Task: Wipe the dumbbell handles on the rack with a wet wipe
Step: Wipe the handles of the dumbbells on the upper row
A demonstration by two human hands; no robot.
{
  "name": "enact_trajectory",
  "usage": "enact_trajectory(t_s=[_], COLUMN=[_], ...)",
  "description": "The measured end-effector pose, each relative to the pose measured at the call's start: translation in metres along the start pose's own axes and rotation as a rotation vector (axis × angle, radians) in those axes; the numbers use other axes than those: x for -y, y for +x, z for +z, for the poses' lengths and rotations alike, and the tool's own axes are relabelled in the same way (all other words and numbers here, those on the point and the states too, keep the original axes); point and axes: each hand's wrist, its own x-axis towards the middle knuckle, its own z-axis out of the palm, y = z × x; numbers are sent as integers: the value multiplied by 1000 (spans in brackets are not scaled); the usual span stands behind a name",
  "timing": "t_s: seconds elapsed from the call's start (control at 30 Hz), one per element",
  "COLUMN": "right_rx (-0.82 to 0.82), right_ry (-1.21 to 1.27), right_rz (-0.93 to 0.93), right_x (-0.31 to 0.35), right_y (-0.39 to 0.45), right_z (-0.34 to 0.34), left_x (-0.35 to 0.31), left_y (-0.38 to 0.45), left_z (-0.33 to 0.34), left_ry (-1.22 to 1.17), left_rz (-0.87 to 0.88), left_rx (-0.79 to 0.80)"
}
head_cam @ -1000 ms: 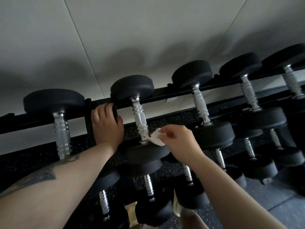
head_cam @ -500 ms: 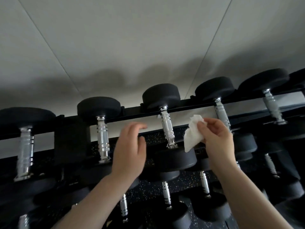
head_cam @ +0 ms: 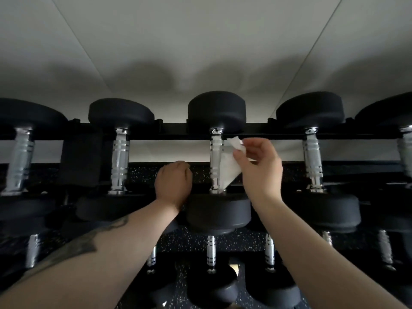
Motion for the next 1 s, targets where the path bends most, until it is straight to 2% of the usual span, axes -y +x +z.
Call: enact_trajectory(t_s=[0.07,0.13,0.2,0.33,0.43,0.5,0.57,0.7,0.77,0.8,0.83,0.9,1.0], right_rx=[134,359,482,549,549,602,620,455,507,528,542,554,496], right_ry=[-128,-375,-573,-714,-704,-664,-480,115,536,657,752,760,477], right_rz=[-60,-162,-279,-266,-246,-205,-51,481,712,775,816,768,564], right_x=[0,-6,-11,-11,-3,0,10,7,4,3,3,2,0], right_y=[3,0,-1,6,5,1,-1,33,56,63,68,62,36], right_z=[14,25,25,24,29,24,18,28,32,32,32,31,29], left_x=[2,5,7,11,8,7,8,9,11,12,12,14,16], left_y=[0,1,1,1,3,4,5,3,1,0,-1,-8,-27], left_z=[4,9,14,17,15,15,15,15,14,13,13,13,13], left_ry=[82,161,181,131,141,160,162,117,123,132,145,166,132], left_rz=[15,20,26,76,64,57,65,73,113,144,173,196,129], left_rx=[-52,-74,-83,-154,-101,-67,-50,8,-18,-26,-27,-39,40])
